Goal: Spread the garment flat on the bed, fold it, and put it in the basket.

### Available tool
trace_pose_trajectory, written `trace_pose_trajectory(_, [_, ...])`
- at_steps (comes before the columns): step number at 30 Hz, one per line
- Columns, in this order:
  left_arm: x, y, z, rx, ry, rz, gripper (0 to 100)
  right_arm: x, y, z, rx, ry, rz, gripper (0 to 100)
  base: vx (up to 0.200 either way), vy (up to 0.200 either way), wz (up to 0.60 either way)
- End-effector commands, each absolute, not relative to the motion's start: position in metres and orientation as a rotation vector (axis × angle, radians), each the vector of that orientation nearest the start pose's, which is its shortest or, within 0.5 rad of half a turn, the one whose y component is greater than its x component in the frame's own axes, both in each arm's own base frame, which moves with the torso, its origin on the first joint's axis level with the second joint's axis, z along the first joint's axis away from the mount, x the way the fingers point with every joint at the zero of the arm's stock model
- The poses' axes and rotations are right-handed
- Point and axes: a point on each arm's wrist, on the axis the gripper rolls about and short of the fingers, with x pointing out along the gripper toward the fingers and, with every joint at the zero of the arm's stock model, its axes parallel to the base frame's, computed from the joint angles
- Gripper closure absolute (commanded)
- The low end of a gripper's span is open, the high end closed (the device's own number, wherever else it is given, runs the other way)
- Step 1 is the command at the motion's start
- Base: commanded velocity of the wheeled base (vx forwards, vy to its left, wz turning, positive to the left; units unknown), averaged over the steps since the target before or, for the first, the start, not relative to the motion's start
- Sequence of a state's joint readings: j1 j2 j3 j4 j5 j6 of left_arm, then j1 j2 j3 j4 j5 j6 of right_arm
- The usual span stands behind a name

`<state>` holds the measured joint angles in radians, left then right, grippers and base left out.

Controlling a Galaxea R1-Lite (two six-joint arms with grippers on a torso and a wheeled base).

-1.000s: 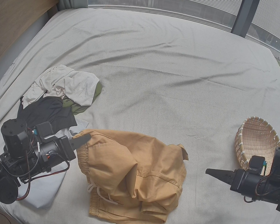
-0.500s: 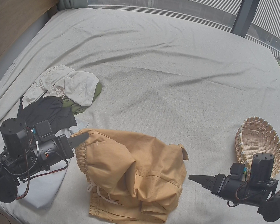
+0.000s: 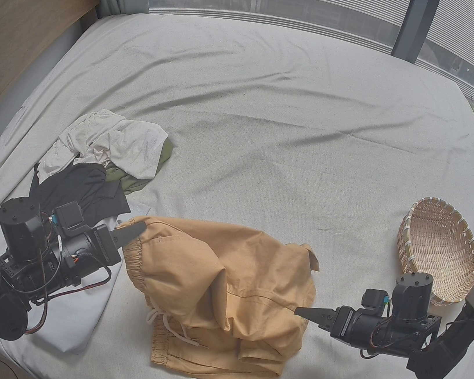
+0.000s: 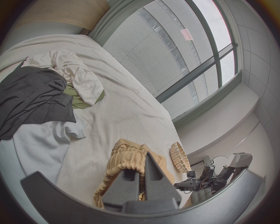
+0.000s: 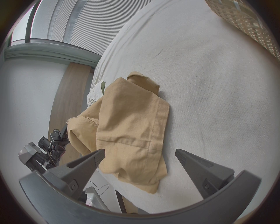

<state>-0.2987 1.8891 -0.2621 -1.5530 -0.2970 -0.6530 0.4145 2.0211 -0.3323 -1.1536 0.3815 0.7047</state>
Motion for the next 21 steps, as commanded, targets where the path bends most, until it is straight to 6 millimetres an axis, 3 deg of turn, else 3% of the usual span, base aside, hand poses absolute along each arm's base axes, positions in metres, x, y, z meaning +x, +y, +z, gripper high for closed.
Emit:
trace_pose_trajectory(1, [0.248,-0.082,0.099,-0.634,0.263,-0.545,100,0.248,0.126,0.018,0.677,0.834,0.548,0,0.000,0.000,0.00])
trace_pose_trajectory(14, [0.250,-0.080,0.100,-0.635,0.253,-0.539,100,0.250,0.137,0.009,0.710,0.823,0.574,0,0.000,0.000,0.00])
trace_pose_trajectory(21, [0.250,-0.080,0.099,-0.635,0.259,-0.537,100,0.248,0.142,0.022,0.762,0.729,0.635,0,0.000,0.000,0.00])
